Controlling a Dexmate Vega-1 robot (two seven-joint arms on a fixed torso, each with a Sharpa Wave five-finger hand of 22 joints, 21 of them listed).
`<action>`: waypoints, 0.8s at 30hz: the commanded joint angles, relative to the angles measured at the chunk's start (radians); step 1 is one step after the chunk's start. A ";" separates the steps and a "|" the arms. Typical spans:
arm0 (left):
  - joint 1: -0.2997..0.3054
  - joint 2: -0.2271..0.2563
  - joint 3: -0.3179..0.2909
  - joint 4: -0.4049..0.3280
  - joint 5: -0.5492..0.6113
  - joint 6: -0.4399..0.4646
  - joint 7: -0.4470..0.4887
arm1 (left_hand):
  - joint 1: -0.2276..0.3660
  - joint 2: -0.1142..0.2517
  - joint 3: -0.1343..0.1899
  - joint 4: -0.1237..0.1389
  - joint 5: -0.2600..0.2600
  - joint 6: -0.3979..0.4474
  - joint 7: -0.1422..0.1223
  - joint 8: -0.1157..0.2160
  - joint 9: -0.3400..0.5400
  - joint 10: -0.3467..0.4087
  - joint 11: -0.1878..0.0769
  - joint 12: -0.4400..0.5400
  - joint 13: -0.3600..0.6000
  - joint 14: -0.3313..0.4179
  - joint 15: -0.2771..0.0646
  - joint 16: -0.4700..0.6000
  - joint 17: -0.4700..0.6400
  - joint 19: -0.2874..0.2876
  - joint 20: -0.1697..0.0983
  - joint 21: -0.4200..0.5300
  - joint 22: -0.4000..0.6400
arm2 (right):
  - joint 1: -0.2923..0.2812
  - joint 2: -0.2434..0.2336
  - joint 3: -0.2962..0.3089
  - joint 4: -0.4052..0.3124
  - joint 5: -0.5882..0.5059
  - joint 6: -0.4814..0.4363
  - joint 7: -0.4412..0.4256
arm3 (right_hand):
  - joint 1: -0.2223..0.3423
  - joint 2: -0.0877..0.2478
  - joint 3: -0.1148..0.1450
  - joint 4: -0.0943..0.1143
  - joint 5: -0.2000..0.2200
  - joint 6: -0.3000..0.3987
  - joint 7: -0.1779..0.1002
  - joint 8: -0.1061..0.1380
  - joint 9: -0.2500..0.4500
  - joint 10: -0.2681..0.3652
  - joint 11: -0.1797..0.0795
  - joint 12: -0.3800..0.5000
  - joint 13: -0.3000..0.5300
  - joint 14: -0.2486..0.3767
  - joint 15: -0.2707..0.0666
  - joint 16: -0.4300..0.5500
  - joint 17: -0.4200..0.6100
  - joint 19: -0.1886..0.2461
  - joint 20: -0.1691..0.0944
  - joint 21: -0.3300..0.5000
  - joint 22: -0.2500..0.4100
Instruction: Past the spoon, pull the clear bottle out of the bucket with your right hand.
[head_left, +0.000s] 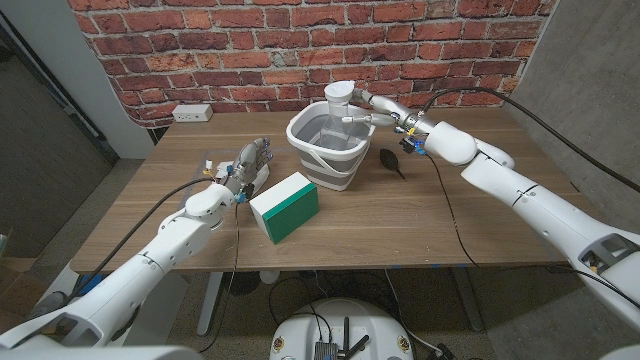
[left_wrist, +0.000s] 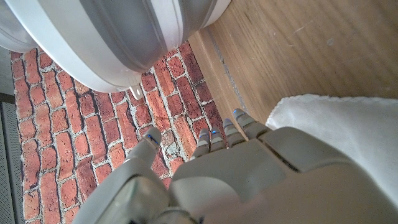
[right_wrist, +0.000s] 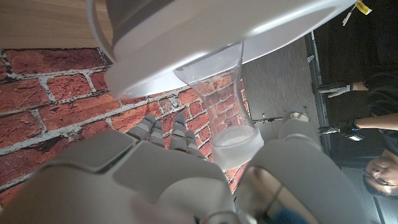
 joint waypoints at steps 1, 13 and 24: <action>0.004 -0.002 0.004 -0.005 0.002 0.002 0.006 | -0.004 0.066 0.008 -0.003 0.002 0.010 0.003 0.002 0.006 0.005 -0.003 0.004 0.004 0.010 -0.003 -0.001 0.002 -0.007 -0.029 0.002 0.002 | 0.030 0.022 -0.019 0.047 -0.013 0.035 0.012 | -0.003 0.001 -0.002 -0.003 0.006 0.007 0.093 0.008 0.004 0.008 0.000 0.004 0.001 -0.078 -0.012 0.005 0.002 -0.006 -0.010 0.004 0.001; 0.017 0.010 -0.005 -0.026 0.003 0.007 0.017 | -0.004 0.066 0.009 -0.003 0.002 0.012 0.003 0.002 0.006 0.005 0.000 0.004 0.004 0.010 -0.003 -0.001 0.002 -0.010 -0.029 0.002 0.002 | 0.061 0.057 -0.034 0.106 -0.029 0.073 0.000 | -0.014 0.009 -0.009 -0.002 0.009 0.061 0.093 0.018 0.004 0.068 -0.009 0.019 -0.007 -0.056 -0.026 0.017 0.002 -0.003 -0.022 0.007 0.001; 0.018 0.006 -0.002 -0.021 0.002 0.009 0.018 | -0.004 0.065 0.010 -0.004 0.002 0.012 0.004 0.002 0.006 0.007 0.001 0.004 0.005 0.011 -0.002 -0.001 0.002 -0.011 -0.029 0.003 0.002 | 0.081 0.070 -0.041 0.129 -0.037 0.091 -0.003 | -0.009 0.021 -0.008 -0.010 0.010 0.143 0.092 0.038 0.005 0.144 -0.025 0.037 -0.014 -0.010 -0.049 0.035 -0.001 0.021 -0.037 0.012 0.000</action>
